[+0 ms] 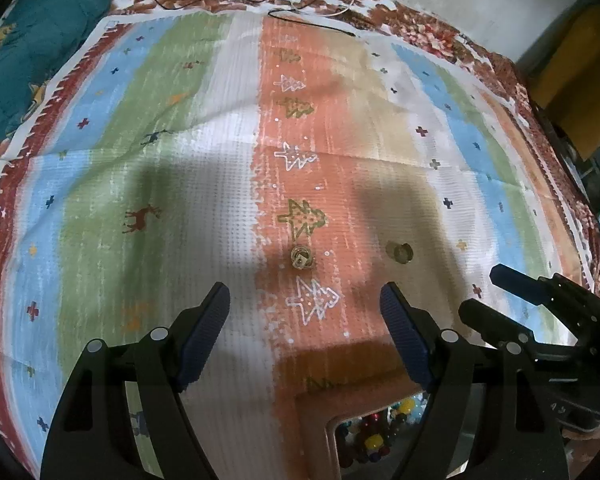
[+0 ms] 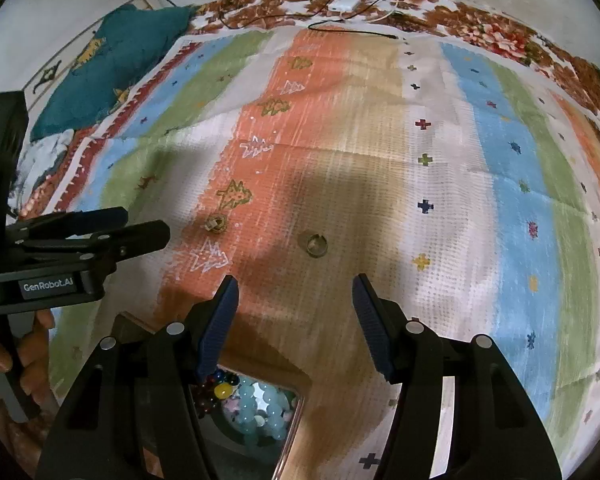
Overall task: Organize jewelry
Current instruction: 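Move the left tool to a small gold charm while the right tool approaches a gold ring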
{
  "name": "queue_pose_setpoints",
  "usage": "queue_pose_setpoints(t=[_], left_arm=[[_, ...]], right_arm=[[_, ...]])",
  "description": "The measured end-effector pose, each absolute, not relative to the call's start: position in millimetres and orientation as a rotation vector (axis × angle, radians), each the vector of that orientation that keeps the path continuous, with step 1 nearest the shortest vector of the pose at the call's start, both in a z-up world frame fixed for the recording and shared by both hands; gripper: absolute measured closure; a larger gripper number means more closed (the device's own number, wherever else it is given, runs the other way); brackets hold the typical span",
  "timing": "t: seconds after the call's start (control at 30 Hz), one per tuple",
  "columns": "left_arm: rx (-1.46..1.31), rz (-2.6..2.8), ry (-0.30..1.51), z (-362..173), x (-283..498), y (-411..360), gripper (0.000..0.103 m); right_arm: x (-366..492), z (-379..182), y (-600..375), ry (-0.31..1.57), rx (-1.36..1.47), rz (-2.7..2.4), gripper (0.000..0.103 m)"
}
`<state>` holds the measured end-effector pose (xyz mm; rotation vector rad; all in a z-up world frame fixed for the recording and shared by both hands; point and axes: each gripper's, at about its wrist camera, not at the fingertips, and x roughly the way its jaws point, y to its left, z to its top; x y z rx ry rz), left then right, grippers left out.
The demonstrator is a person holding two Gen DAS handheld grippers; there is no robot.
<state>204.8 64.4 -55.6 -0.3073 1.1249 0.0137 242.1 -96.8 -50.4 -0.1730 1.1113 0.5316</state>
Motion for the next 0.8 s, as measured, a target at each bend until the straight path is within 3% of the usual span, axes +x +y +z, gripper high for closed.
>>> queue_pose_setpoints(t=[0.8], left_arm=[[-0.245,0.003,1.182,-78,234,58,0.026]], right_arm=[[268,-75,-79,1.156,-0.219,0.525,0.044]])
